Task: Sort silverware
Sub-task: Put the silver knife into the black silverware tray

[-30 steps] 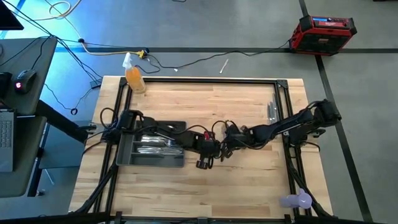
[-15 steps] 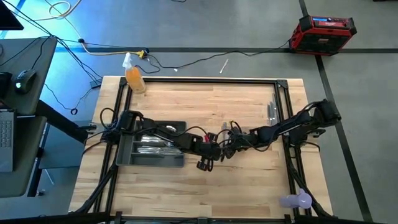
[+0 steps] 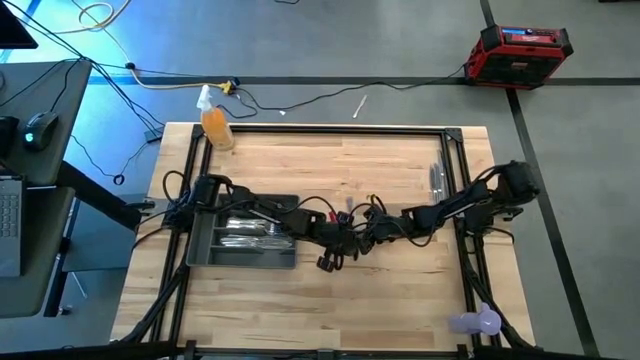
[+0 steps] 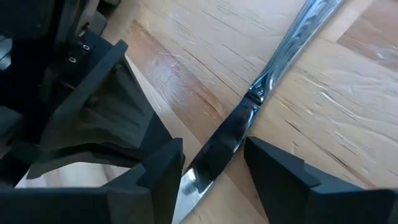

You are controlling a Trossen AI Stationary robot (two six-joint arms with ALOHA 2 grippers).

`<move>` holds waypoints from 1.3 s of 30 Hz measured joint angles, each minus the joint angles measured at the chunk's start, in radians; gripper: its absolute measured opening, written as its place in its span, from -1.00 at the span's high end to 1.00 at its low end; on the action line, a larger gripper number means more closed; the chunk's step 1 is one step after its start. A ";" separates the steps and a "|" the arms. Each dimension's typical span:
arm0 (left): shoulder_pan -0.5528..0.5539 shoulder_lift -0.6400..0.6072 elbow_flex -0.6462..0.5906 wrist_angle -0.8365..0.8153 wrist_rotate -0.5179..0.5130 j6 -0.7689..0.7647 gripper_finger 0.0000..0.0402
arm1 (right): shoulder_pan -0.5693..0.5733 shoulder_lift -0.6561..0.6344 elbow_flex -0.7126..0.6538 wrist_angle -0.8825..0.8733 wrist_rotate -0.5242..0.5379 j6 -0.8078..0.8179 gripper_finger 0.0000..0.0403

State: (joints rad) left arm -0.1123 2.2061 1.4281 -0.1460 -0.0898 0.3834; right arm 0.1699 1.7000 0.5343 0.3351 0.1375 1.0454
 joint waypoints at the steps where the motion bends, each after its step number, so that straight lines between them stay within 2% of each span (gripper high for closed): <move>1: 0.000 0.003 0.000 0.002 0.000 0.001 1.00 | 0.000 0.001 -0.002 0.007 -0.001 -0.002 0.16; 19: -0.009 0.026 0.010 -0.010 -0.017 0.000 1.00 | -0.003 -0.002 -0.009 0.094 -0.138 -0.058 0.22; 26: -0.050 0.006 0.017 -0.040 -0.073 -0.031 1.00 | -0.007 -0.051 -0.040 0.072 -0.156 -0.021 0.22; 32: -0.045 0.005 0.014 -0.046 -0.052 -0.051 1.00 | 0.003 -0.053 -0.046 0.070 -0.147 0.001 0.22; 39: -0.017 0.005 0.010 -0.007 0.043 -0.075 1.00 | 0.002 -0.042 -0.050 0.117 -0.134 -0.010 0.22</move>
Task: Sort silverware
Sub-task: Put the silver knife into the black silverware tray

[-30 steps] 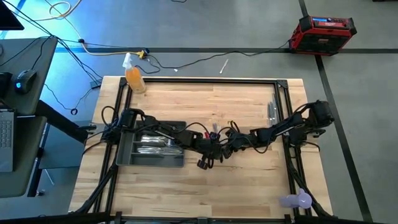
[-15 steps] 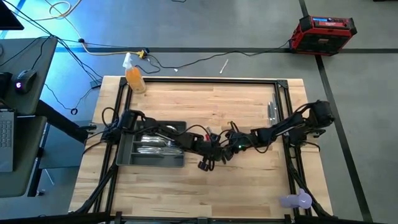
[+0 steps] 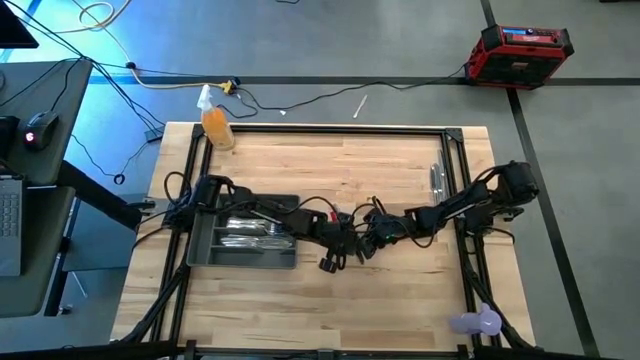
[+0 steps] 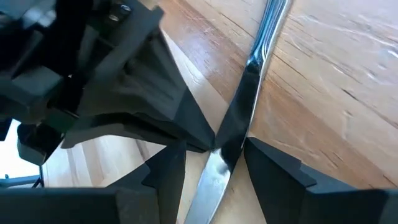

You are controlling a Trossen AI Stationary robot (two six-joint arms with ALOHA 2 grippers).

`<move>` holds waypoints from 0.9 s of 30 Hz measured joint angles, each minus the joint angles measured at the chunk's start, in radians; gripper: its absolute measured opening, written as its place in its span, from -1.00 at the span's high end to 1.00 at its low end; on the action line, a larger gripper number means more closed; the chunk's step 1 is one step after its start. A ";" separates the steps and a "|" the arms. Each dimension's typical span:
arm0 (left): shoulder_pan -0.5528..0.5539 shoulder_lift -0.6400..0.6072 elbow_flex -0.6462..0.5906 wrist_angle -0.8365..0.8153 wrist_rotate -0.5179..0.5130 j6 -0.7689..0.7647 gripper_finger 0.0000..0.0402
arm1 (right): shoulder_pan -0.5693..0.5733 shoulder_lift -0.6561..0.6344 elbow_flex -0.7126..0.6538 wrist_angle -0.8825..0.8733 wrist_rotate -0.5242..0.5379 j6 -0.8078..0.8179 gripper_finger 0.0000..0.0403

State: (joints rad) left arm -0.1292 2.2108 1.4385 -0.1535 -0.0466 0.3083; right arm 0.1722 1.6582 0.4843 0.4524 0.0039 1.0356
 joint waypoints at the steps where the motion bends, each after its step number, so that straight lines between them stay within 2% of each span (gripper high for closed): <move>1: 0.003 0.000 0.000 0.005 0.002 -0.001 1.00 | 0.000 0.001 -0.001 0.016 0.002 -0.008 0.22; 5: 0.018 0.000 -0.001 0.014 0.020 -0.005 1.00 | -0.001 0.002 -0.002 0.090 -0.021 -0.024 0.22; 11: 0.030 0.016 -0.002 0.027 0.027 -0.012 1.00 | -0.002 0.002 -0.003 0.094 -0.046 -0.047 0.22; 20: 0.030 0.011 0.001 0.012 0.023 -0.031 1.00 | -0.004 -0.017 0.000 0.050 -0.010 -0.278 0.26; 27: 0.008 0.006 0.007 -0.038 -0.023 -0.040 1.00 | -0.070 -0.047 0.000 -0.097 0.010 -0.251 0.26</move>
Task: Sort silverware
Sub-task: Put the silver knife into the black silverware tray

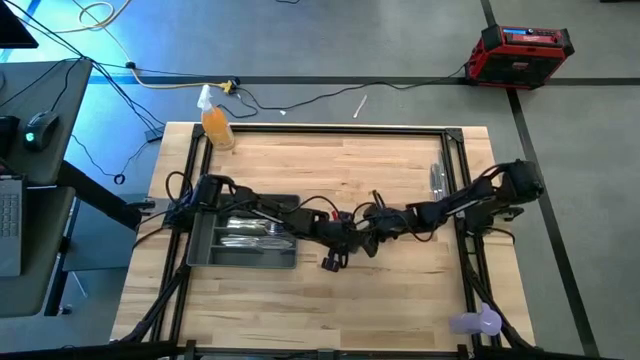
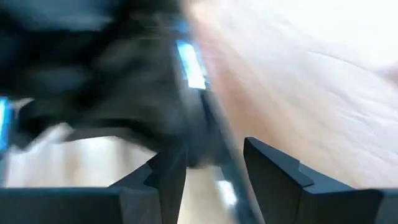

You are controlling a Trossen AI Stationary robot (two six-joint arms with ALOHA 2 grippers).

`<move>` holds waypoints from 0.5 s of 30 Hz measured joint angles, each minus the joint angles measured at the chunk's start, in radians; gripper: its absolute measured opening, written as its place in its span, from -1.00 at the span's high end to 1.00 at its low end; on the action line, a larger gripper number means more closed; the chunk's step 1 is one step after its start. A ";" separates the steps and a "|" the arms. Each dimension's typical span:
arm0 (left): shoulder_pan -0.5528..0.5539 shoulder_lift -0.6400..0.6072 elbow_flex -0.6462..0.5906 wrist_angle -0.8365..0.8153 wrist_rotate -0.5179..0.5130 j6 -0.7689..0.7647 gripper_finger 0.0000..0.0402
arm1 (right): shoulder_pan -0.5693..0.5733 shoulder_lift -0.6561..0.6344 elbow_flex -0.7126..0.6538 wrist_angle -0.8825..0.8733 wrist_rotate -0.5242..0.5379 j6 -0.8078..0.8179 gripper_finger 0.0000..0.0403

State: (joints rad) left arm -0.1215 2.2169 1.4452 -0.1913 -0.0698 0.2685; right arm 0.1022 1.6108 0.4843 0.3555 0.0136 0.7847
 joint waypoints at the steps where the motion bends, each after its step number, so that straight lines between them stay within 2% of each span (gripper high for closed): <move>1: 0.001 0.000 0.000 0.000 -0.001 -0.005 1.00 | -0.012 0.001 0.000 -0.027 -0.011 0.011 0.26; 4: 0.011 0.000 -0.001 0.000 0.010 -0.010 1.00 | -0.036 0.000 0.005 -0.076 -0.054 0.045 0.26; 9: 0.030 0.004 -0.005 0.018 0.030 -0.027 1.00 | -0.028 0.039 0.009 -0.010 -0.144 0.053 0.26; 15: 0.035 0.023 -0.007 0.036 0.043 -0.031 1.00 | -0.001 0.116 0.079 -0.021 -0.204 0.039 0.26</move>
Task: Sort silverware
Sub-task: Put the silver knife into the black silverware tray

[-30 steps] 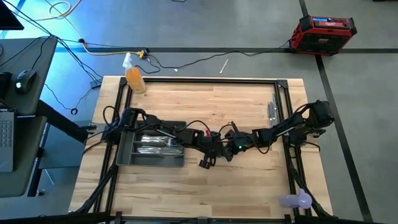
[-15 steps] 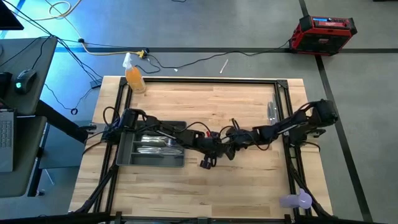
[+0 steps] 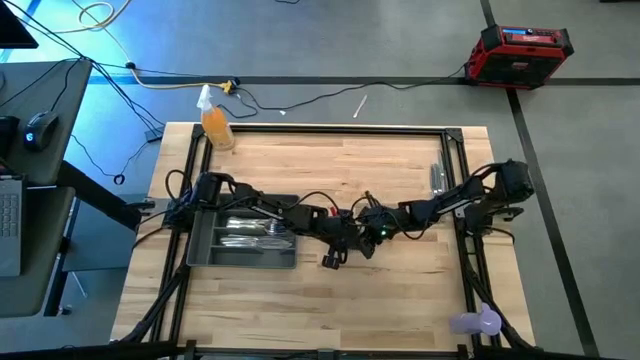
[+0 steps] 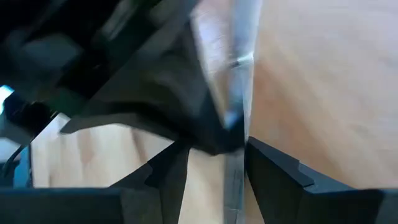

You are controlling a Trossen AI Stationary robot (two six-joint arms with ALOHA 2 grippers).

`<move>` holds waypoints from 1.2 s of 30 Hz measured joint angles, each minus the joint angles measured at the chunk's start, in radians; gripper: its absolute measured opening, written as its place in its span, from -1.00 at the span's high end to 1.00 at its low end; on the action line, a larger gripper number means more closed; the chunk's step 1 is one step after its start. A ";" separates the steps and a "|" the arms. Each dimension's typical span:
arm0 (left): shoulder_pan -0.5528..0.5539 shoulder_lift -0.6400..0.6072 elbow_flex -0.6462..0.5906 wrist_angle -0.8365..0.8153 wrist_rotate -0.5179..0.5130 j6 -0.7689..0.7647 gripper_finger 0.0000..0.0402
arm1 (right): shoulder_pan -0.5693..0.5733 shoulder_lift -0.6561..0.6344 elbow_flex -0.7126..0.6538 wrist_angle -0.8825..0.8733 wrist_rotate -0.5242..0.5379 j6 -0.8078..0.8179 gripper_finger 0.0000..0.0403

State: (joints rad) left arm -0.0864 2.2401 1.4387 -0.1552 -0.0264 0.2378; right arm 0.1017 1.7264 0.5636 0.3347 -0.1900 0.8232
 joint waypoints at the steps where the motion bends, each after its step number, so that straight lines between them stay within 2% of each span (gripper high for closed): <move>1: 0.000 0.002 0.000 0.000 0.001 0.000 1.00 | 0.001 0.010 0.011 -0.002 -0.009 -0.005 0.26; 6: 0.000 0.006 0.000 -0.002 0.004 0.002 1.00 | 0.003 0.021 0.027 -0.007 -0.010 -0.010 0.26; 10: 0.000 0.006 0.000 0.000 0.003 0.002 1.00 | 0.010 0.019 0.029 -0.036 0.040 -0.005 0.32; 13: -0.001 0.006 0.000 -0.001 0.003 0.003 1.00 | 0.024 0.019 0.034 -0.076 0.087 -0.027 0.49; 17: -0.006 -0.021 0.001 -0.038 -0.012 -0.008 1.00 | 0.046 0.018 0.036 -0.114 0.137 -0.053 0.90; 24: -0.044 -0.131 -0.006 -0.239 -0.047 0.074 0.97 | 0.090 0.018 0.042 -0.154 0.251 -0.066 0.99; 30: -0.056 -0.157 -0.004 -0.298 -0.168 0.140 0.64 | 0.099 0.018 0.037 -0.137 0.268 -0.101 1.00; 36: -0.012 -0.136 -0.003 -0.278 -0.174 0.138 0.28 | 0.098 0.018 0.037 -0.134 0.267 -0.108 1.00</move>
State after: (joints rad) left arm -0.0989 2.1041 1.4353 -0.4334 -0.2008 0.3755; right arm 0.2001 1.7447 0.6003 0.2003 0.0772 0.7155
